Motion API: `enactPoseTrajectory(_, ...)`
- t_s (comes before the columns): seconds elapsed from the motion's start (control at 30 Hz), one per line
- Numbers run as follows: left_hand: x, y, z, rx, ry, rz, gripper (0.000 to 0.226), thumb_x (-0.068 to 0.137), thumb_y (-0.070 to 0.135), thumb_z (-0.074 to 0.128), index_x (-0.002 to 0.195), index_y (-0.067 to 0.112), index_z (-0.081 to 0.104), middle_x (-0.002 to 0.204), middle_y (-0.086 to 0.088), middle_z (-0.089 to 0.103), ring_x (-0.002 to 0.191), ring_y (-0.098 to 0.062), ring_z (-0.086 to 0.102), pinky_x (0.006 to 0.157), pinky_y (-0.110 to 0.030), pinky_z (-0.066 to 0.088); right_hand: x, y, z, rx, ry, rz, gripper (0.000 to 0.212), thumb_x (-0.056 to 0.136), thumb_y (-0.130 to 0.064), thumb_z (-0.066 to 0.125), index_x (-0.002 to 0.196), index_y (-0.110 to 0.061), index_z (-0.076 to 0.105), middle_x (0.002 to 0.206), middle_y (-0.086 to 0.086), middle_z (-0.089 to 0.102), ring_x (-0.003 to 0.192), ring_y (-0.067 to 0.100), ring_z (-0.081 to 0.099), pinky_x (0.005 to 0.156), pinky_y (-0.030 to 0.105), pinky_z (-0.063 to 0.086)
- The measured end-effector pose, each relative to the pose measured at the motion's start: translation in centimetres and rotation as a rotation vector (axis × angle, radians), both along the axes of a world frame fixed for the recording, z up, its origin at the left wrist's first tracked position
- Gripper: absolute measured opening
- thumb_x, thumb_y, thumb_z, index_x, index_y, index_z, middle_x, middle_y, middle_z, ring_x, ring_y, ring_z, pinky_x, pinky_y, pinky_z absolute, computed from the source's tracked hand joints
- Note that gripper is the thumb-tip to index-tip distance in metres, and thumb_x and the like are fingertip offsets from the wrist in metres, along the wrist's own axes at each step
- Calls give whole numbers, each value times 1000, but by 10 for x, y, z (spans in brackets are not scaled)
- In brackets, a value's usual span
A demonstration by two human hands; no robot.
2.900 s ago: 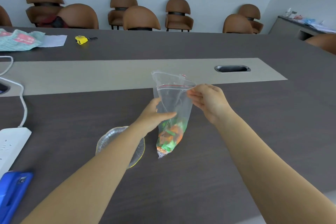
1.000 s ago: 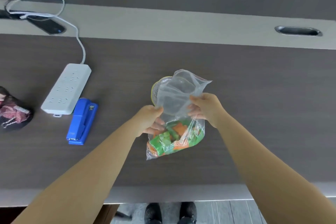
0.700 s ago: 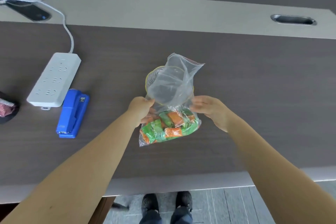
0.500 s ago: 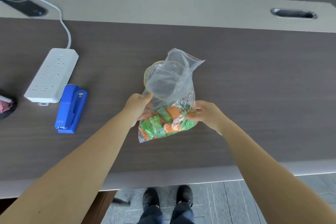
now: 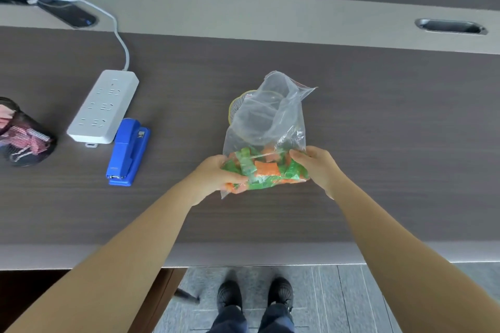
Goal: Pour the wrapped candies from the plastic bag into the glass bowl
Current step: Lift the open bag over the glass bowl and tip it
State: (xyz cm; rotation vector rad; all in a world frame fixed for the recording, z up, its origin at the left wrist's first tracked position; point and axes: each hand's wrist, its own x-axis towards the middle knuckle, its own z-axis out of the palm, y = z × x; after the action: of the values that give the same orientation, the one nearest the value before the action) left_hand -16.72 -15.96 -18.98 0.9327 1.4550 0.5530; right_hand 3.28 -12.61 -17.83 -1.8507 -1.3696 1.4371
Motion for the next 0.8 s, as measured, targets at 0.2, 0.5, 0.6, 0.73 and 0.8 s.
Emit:
enactPoseTrajectory(0.2, -4, 10, 19, -110, -311, 65, 17, 86, 7, 53, 99, 15, 60, 92, 1, 68, 81, -12, 68, 78, -30, 52, 0, 2, 10, -84, 158, -102, 44, 82, -35, 55, 106, 1, 63, 117, 30, 61, 100, 41, 60, 103, 53, 40)
enactPoseTrajectory(0.5, -1, 23, 39, -82, -438, 134, 12, 88, 7, 48, 88, 13, 59, 85, -1, 64, 76, -12, 61, 72, -23, 50, 2, 12, 37, -160, 347, -166, 42, 86, -30, 53, 116, -1, 60, 122, 18, 64, 99, 29, 63, 91, 42, 51)
enactPoseTrajectory(0.6, -3, 26, 40, -75, -490, 102, 14, 86, 5, 49, 88, 14, 59, 68, 4, 68, 61, -6, 64, 65, -20, 50, 4, 15, 36, -174, 425, -162, 34, 89, -26, 51, 111, -2, 60, 105, 12, 67, 69, 14, 68, 60, 25, 55)
enactPoseTrajectory(0.73, -6, 30, 43, -56, -557, 138, 18, 85, 2, 49, 86, 17, 60, 63, 6, 68, 58, -6, 64, 66, -22, 50, 3, 20, 40, -228, 517, -171, 26, 86, -28, 54, 104, -11, 61, 95, 2, 65, 50, 8, 58, 46, 18, 46)
enactPoseTrajectory(0.8, -8, 33, 45, -64, -555, 154, 20, 85, 3, 49, 91, 18, 61, 78, 3, 68, 71, -11, 63, 66, -24, 54, 1, 22, 41, -258, 546, -164, 17, 85, -25, 53, 95, -15, 63, 95, 0, 62, 54, 10, 44, 53, 18, 41)
